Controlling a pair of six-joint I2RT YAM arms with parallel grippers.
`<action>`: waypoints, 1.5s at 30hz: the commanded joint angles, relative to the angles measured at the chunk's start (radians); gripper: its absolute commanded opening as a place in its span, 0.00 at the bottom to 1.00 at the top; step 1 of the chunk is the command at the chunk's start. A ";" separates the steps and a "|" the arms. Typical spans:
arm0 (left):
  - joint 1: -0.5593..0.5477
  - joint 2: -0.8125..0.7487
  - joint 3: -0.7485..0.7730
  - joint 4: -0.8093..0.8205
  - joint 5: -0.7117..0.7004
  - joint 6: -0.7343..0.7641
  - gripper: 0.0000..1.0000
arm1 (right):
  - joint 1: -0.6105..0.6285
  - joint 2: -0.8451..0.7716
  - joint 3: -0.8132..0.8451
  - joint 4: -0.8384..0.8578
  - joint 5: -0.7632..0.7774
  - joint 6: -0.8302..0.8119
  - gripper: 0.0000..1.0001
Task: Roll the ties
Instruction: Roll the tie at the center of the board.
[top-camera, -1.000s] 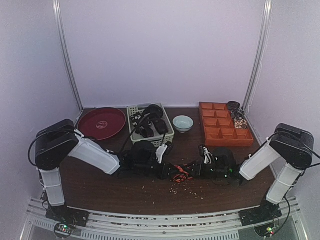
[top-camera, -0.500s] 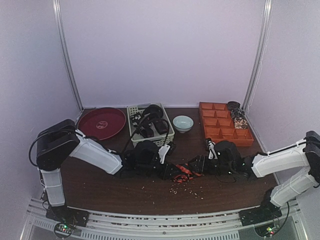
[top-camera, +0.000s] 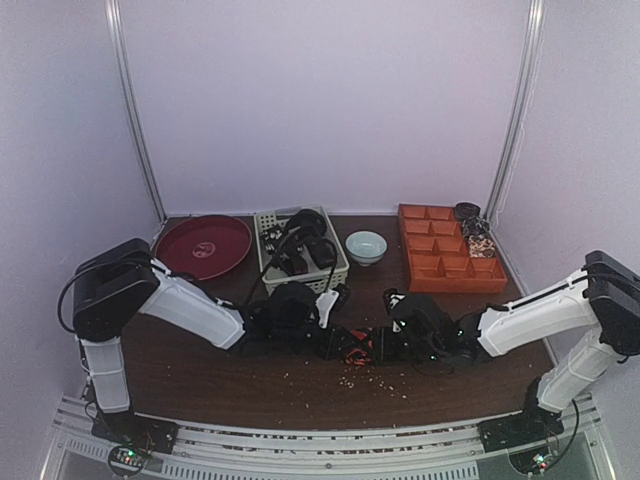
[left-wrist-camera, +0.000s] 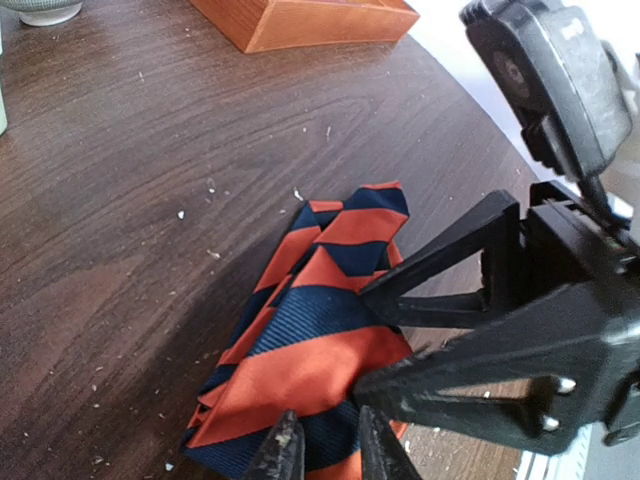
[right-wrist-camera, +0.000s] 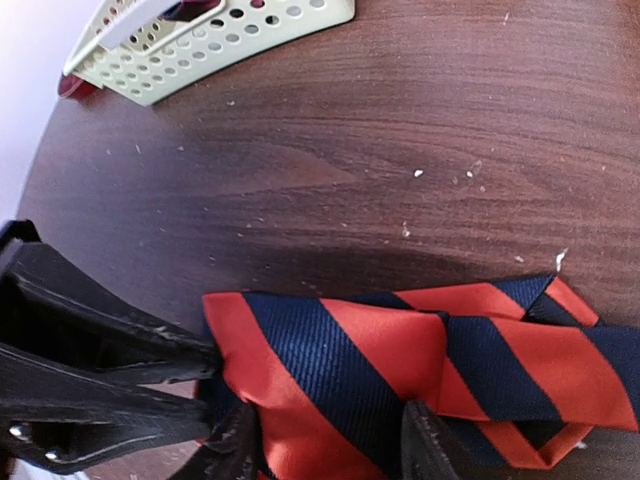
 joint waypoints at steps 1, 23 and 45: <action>-0.006 -0.031 -0.015 0.004 -0.039 -0.020 0.22 | 0.001 0.030 -0.002 -0.027 0.052 -0.029 0.45; -0.005 -0.030 -0.059 0.098 -0.040 -0.107 0.34 | -0.241 0.117 -0.310 0.616 -0.385 0.025 0.37; -0.005 -0.183 -0.116 -0.125 -0.085 0.589 0.88 | -0.217 0.339 -0.167 0.687 -0.568 0.112 0.36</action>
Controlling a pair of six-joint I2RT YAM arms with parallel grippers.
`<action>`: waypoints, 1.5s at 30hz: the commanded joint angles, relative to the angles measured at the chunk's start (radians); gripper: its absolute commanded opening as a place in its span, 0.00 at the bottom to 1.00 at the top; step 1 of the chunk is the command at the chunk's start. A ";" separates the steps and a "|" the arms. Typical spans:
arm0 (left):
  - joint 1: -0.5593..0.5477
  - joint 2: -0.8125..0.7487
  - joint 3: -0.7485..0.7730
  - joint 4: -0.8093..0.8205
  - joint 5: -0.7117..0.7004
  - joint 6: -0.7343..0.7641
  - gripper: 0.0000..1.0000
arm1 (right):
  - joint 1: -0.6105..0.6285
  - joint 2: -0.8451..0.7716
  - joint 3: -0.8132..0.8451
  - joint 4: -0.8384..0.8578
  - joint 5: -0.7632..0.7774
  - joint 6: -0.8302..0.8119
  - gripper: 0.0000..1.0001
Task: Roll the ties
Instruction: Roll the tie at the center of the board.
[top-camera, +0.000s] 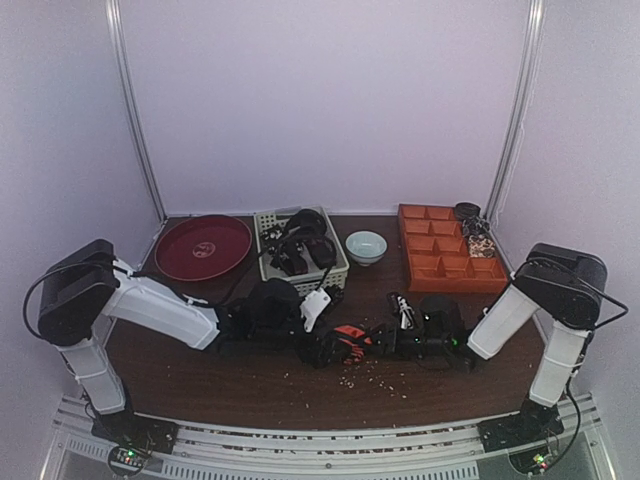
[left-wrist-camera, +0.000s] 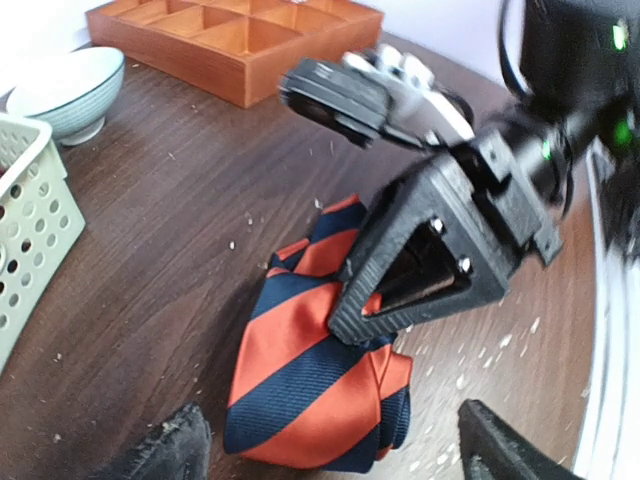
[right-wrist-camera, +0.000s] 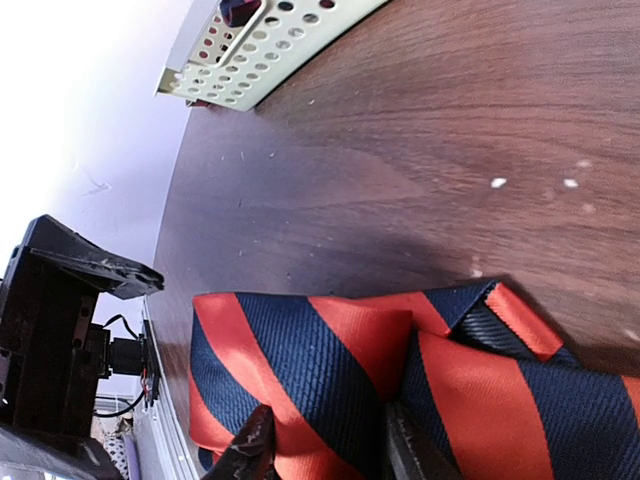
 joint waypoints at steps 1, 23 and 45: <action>-0.001 0.002 0.007 -0.085 0.015 0.254 0.89 | 0.026 0.043 0.026 -0.106 -0.019 0.008 0.36; 0.092 0.180 0.210 -0.265 0.133 0.431 0.87 | 0.039 0.048 0.071 -0.171 -0.022 -0.021 0.36; 0.104 0.205 0.200 -0.245 0.085 0.411 0.43 | 0.022 -0.283 0.091 -0.576 0.175 -0.088 0.49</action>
